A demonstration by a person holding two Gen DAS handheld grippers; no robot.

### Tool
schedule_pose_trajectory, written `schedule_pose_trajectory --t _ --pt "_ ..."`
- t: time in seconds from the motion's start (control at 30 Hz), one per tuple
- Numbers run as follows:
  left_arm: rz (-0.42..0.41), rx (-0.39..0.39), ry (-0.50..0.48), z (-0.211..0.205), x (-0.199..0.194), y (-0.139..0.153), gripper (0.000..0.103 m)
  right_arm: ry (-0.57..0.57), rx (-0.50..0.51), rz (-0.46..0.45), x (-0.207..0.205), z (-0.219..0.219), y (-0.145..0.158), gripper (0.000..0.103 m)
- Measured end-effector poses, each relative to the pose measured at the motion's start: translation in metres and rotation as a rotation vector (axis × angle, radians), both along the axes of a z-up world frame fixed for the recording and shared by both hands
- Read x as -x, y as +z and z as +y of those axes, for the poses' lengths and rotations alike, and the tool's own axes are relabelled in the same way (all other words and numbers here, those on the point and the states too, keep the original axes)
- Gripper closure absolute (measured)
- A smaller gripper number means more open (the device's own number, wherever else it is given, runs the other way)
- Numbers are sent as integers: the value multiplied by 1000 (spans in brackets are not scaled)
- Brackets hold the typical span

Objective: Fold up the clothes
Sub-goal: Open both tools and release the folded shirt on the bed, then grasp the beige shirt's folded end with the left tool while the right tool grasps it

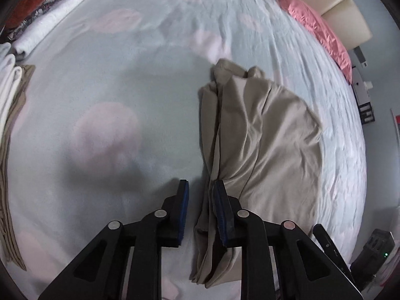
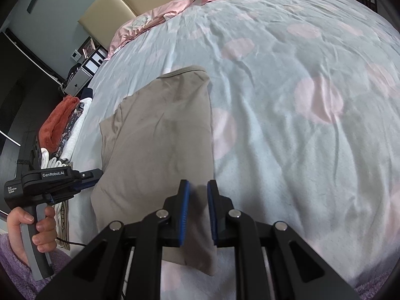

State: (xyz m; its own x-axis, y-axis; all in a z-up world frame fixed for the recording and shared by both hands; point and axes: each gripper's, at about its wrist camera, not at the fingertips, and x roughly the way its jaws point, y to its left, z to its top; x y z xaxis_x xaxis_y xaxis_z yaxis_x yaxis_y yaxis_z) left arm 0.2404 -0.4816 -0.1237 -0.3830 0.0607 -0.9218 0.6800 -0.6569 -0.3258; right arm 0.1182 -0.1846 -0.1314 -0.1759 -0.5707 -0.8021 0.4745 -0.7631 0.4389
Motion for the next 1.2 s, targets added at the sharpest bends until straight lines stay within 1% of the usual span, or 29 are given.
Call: schedule_pose_trajectory --t 0.07,0.13,0.2,0.23,0.27,0.33,0.37,0.43,0.5,0.53,0.63,0.73,0.8,0.9,1.0,1.07,1.1,1.13,1.17,1.2 --pt "46 15 5 0 -3 12 65 -6 -15 -11 4 4 5 88" --pt "99 13 -1 -1 -2 23 58 -8 -32 -29 11 5 12 88" --pt "115 31 -26 1 6 30 52 -5 -34 -67 23 2 18 86" --pt "109 55 -44 2 12 33 47 -3 -21 -93 32 -1 21 79" --pt "101 79 -58 2 19 34 42 2 -9 -114 40 -5 24 75" --pt "83 114 -69 -1 31 29 38 32 -4 -123 57 -16 30 55" --pt "75 110 -69 -3 33 26 38 52 -13 -114 64 -23 31 52" --pt "70 86 -66 -5 42 10 38 87 -21 -91 77 -35 30 51" --pt "66 61 -71 -6 48 -6 38 116 8 -99 86 -42 20 51" --pt "55 64 -76 -7 51 -13 38 124 30 -112 91 -44 12 52" --pt "45 70 -91 -11 56 -25 38 92 69 -141 104 -49 -11 51" --pt "76 66 -104 -14 60 -29 38 47 104 -199 119 -52 -31 51" --pt "88 73 -121 -13 64 -31 38 40 131 -229 125 -54 -39 51" --pt "119 91 -153 -10 70 -33 39 48 167 -224 132 -60 -42 51" --pt "150 90 -179 -10 79 -35 47 59 170 -214 135 -70 -45 51" --pt "167 88 -181 -11 82 -37 58 80 159 -187 133 -76 -42 53" --pt "179 80 -177 -12 83 -37 62 94 150 -169 132 -79 -41 55" --pt "186 74 -176 -12 84 -37 68 104 139 -149 130 -81 -40 62" --pt "190 70 -176 -13 84 -37 75 114 129 -132 129 -84 -39 66" --pt "192 68 -177 -13 84 -37 75 119 121 -120 128 -85 -40 72"
